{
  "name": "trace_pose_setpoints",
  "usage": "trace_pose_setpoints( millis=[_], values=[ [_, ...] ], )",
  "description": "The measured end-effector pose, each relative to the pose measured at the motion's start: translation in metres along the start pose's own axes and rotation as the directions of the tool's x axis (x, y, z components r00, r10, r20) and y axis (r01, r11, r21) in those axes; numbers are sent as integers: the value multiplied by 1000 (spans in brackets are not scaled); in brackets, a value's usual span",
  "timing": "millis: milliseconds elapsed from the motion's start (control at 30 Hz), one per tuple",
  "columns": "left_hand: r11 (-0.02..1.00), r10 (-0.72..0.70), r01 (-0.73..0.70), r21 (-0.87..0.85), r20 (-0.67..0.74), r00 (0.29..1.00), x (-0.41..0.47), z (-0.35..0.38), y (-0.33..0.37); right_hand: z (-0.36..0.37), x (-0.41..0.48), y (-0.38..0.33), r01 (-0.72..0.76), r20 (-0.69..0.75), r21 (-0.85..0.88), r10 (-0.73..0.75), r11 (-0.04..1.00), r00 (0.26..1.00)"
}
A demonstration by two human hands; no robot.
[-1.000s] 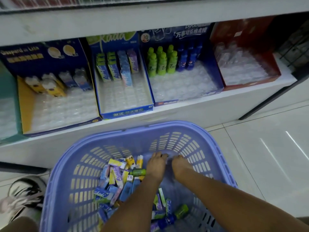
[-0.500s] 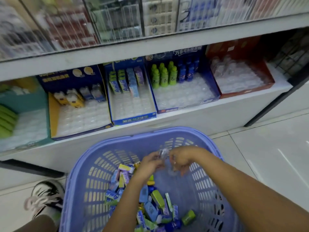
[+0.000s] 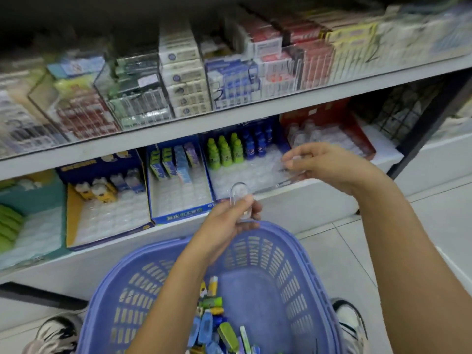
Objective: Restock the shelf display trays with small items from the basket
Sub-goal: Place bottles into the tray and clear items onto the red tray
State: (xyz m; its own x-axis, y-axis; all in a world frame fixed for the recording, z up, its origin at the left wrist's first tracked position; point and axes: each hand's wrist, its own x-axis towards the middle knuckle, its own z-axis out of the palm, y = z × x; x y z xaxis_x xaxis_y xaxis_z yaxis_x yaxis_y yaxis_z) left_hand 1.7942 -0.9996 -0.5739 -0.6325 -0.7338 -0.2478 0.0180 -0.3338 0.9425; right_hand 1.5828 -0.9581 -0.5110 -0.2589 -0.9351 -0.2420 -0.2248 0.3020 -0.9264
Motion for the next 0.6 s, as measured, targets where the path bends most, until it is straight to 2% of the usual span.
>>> trace_pose_setpoints(
  millis=[100, 133, 200, 267, 400, 533, 600],
  values=[
    [919, 66, -35, 392, -66, 996, 20, 16, 11, -18, 6, 7, -19, -241, -103, -6, 995, 970],
    [897, 78, -34, 441, -83, 994, 29, 21, 12, -24, 9, 12, -16, -320, -157, -35, 987, 947],
    [900, 102, -41, 433, -118, 988, 44, 35, 16, -37, 16, 21, -6, -468, -224, -102, 974, 878],
    [901, 152, -77, 426, -147, 977, 62, 51, 19, -57, 25, 30, -6, -554, -258, -143, 966, 820],
    [930, 218, -148, 336, -180, 959, 91, 74, 23, -82, 47, 38, 47, -515, -374, -249, 926, 820],
    [895, 369, -261, 360, -271, 889, 120, 89, 33, -92, 74, 45, 122, -371, -409, -287, 904, 883],
    [877, 418, -297, 377, -297, 859, 130, 93, 36, -95, 84, 51, 166, -323, -434, -325, 886, 889]
  ],
)
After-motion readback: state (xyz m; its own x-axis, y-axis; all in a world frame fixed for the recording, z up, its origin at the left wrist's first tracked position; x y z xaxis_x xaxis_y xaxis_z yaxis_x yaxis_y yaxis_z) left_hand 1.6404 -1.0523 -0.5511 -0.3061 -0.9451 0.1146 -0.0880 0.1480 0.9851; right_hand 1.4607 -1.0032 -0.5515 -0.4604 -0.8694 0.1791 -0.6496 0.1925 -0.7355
